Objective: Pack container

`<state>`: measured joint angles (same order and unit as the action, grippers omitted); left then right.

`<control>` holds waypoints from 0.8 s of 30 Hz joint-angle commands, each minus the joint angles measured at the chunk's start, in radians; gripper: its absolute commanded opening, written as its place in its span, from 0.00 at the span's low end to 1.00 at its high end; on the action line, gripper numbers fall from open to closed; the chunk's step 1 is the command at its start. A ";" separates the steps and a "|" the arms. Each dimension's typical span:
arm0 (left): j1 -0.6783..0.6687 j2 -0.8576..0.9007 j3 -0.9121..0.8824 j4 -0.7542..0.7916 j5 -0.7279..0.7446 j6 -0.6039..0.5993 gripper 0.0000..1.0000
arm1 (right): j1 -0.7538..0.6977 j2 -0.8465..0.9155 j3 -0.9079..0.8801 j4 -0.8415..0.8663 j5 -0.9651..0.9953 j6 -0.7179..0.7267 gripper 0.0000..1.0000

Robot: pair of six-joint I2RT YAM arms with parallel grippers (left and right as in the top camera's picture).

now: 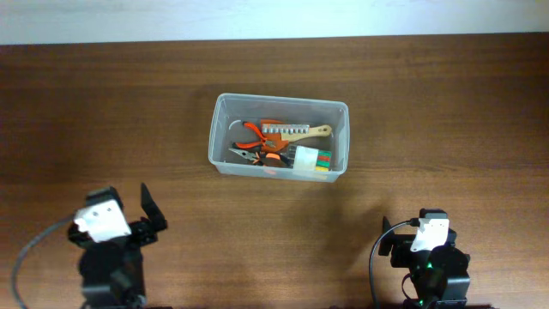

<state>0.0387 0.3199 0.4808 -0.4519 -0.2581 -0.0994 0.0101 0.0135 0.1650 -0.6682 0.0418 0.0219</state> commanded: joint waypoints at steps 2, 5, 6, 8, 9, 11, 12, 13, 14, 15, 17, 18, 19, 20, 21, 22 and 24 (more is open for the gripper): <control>0.000 -0.119 -0.173 0.101 0.008 -0.006 0.99 | 0.008 -0.010 -0.007 0.003 0.016 -0.002 0.99; 0.000 -0.156 -0.240 0.128 0.009 -0.006 0.99 | 0.008 -0.010 -0.007 0.003 0.016 -0.002 0.98; 0.000 -0.165 -0.262 0.135 0.009 -0.006 0.99 | 0.008 -0.010 -0.007 0.003 0.015 -0.002 0.99; -0.006 -0.181 -0.294 0.145 0.010 -0.006 0.99 | 0.008 -0.010 -0.007 0.003 0.016 -0.002 0.98; -0.011 -0.187 -0.304 0.146 0.009 -0.006 0.99 | 0.008 -0.010 -0.007 0.003 0.016 -0.002 0.99; -0.025 -0.201 -0.322 0.145 0.008 -0.005 0.99 | 0.008 -0.010 -0.007 0.003 0.015 -0.002 0.98; -0.031 -0.208 -0.330 0.146 0.008 -0.005 0.99 | 0.008 -0.010 -0.007 0.003 0.016 -0.002 0.99; -0.039 -0.222 -0.348 0.146 0.008 -0.005 0.99 | 0.008 -0.010 -0.007 0.003 0.016 -0.002 0.98; -0.043 -0.230 -0.357 0.145 0.008 -0.005 0.99 | 0.008 -0.010 -0.007 0.003 0.016 -0.002 0.99; -0.047 -0.239 -0.367 0.145 0.008 -0.006 0.99 | 0.008 -0.010 -0.007 0.003 0.016 -0.002 0.98; -0.052 -0.259 -0.382 0.145 0.008 -0.005 0.99 | 0.008 -0.010 -0.007 0.003 0.015 -0.002 0.98; -0.052 -0.268 -0.385 0.146 0.009 -0.005 0.99 | 0.008 -0.010 -0.007 0.003 0.015 -0.002 0.99; -0.052 -0.274 -0.385 0.149 0.008 -0.005 0.99 | 0.008 -0.010 -0.007 0.003 0.016 -0.002 0.98; -0.052 -0.280 -0.385 0.149 0.008 -0.005 0.99 | 0.008 -0.010 -0.007 0.003 0.016 -0.002 0.98; -0.052 -0.286 -0.385 0.149 0.008 -0.005 0.99 | 0.008 -0.010 -0.007 0.003 0.016 -0.002 0.98; -0.052 -0.292 -0.385 0.149 0.008 -0.005 0.99 | 0.008 -0.010 -0.007 0.003 0.015 -0.002 0.98; -0.052 -0.303 -0.385 0.149 0.008 -0.005 0.99 | 0.008 -0.010 -0.007 0.003 0.016 -0.002 0.98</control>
<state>-0.0086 0.0433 0.1024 -0.3092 -0.2581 -0.0990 0.0101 0.0135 0.1650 -0.6682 0.0418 0.0219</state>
